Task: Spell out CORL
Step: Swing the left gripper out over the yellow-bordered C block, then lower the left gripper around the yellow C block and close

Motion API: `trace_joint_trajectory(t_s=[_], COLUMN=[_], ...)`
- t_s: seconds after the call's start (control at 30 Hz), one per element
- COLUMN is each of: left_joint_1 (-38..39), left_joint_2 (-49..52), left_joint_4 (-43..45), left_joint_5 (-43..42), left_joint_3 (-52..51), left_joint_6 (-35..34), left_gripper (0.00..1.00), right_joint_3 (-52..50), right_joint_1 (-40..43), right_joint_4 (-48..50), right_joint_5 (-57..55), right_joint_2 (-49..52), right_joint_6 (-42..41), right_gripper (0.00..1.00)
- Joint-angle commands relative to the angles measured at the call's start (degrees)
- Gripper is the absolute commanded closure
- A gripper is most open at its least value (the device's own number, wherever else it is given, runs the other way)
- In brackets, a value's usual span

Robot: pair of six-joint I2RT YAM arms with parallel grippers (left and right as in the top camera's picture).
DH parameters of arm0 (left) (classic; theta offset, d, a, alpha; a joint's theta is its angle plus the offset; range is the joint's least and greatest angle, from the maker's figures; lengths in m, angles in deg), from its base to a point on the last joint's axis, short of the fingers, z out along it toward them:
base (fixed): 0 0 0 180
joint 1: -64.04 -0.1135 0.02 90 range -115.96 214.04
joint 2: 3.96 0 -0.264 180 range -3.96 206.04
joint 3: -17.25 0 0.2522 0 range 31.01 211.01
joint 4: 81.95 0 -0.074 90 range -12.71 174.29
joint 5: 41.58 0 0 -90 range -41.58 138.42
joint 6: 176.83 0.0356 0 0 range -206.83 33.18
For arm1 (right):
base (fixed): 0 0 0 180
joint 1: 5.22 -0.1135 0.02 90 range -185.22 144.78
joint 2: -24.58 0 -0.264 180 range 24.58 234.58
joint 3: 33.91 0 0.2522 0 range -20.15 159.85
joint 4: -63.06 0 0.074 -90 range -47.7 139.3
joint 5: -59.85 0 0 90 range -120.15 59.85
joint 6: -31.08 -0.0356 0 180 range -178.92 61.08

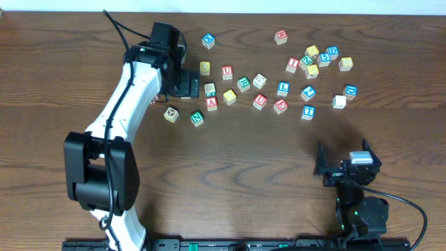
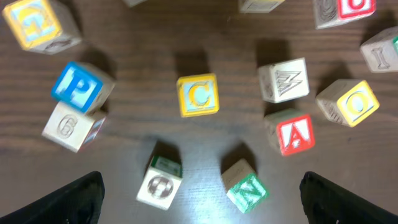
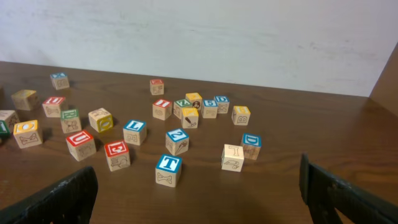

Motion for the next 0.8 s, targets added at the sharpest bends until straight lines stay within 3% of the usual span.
trace_joint_trajectory(t_s=[0.0, 0.77], left_joint_1=[0.42, 0.39], left_joint_2=[1.9, 13.29], left_joint_4=[2.01, 11.47], left_joint_5=[1.16, 3.1], left_joint_3=[0.98, 0.98], left_joint_6=[-0.52, -0.76], left_gripper=[0.01, 0.01], right_joint_3=[-0.09, -0.09], right_joint_1=[0.33, 0.35], right_joint_4=[-0.22, -0.22], right_joint_5=[0.15, 0.15], right_joint_2=[-0.22, -0.22], right_joint_6=[0.09, 0.09], right_gripper=[0.01, 0.01])
